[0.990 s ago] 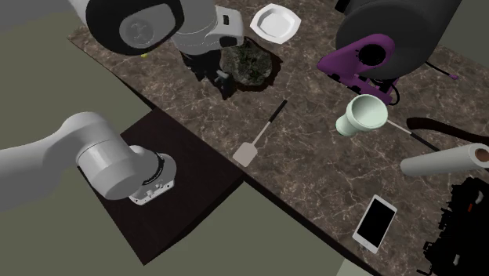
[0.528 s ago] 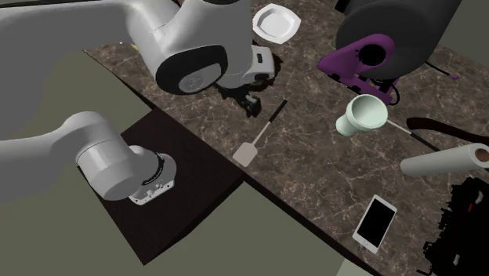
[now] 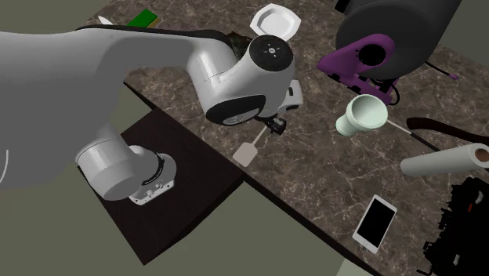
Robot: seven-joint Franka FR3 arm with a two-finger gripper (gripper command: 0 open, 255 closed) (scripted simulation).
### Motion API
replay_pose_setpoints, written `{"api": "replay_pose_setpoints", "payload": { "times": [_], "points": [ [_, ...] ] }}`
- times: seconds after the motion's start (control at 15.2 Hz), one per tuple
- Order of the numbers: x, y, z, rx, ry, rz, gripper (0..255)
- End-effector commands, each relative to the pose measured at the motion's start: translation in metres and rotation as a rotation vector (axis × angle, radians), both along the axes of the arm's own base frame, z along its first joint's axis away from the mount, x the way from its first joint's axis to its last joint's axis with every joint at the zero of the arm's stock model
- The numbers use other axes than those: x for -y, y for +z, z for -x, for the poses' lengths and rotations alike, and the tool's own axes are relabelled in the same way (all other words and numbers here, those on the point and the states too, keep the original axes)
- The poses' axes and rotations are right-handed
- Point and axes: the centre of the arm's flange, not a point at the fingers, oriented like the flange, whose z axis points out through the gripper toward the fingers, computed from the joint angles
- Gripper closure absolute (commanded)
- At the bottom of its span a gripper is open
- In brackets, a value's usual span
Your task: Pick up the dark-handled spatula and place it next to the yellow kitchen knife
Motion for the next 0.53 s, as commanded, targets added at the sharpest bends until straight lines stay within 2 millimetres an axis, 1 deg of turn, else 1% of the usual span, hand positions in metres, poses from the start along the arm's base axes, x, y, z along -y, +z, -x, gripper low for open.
{"api": "replay_pose_setpoints", "payload": {
  "times": [0.0, 0.4, 0.46],
  "points": [
    [0.012, -0.013, -0.007, 0.007, 0.005, -0.002, 0],
    [0.012, -0.045, -0.009, 0.007, 0.005, -0.002, 0],
    [0.012, -0.053, -0.010, 0.007, 0.005, -0.002, 0]
  ]
}}
